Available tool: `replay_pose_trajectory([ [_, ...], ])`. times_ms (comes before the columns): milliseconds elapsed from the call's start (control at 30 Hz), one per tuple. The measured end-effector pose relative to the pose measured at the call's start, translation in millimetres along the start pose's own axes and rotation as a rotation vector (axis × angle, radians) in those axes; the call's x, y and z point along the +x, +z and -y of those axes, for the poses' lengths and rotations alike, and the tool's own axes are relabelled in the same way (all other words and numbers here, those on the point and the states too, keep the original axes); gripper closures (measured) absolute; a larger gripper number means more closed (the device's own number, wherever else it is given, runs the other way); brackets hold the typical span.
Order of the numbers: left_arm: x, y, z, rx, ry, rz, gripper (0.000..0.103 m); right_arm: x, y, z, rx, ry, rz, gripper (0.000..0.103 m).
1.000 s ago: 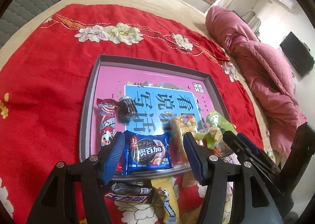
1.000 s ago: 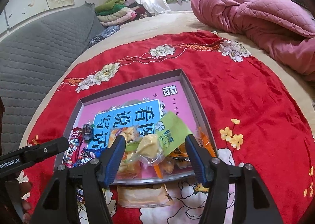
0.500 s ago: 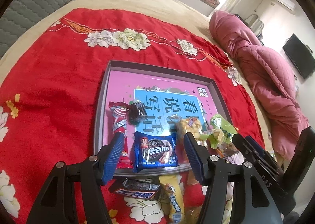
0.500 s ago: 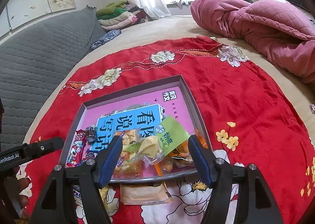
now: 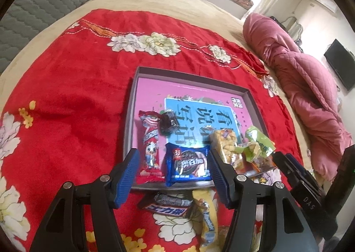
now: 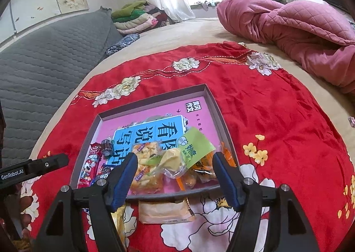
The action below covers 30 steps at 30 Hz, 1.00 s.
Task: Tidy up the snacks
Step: 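Move both grippers back toward the snacks lying beside the tray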
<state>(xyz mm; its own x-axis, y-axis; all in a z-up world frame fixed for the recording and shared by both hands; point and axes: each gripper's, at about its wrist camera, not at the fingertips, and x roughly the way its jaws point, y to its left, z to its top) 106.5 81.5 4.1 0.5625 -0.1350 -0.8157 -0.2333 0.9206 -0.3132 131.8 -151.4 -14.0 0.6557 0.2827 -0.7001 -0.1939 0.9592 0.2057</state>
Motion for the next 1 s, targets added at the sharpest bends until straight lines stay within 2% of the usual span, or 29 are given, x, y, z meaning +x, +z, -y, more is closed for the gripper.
replay_pose_trajectory([
  [467, -8.7, -16.5, -5.8, -0.004, 0.042, -0.025, 0.038, -12.5, -15.5, -1.7, -0.022, 0.033, -0.019, 0.033],
  [1000, -9.9, -37.7, -14.7, -0.081, 0.032, -0.081, 0.038, -24.0, -32.1, -10.4, -0.045, 0.067, -0.056, 0.031],
])
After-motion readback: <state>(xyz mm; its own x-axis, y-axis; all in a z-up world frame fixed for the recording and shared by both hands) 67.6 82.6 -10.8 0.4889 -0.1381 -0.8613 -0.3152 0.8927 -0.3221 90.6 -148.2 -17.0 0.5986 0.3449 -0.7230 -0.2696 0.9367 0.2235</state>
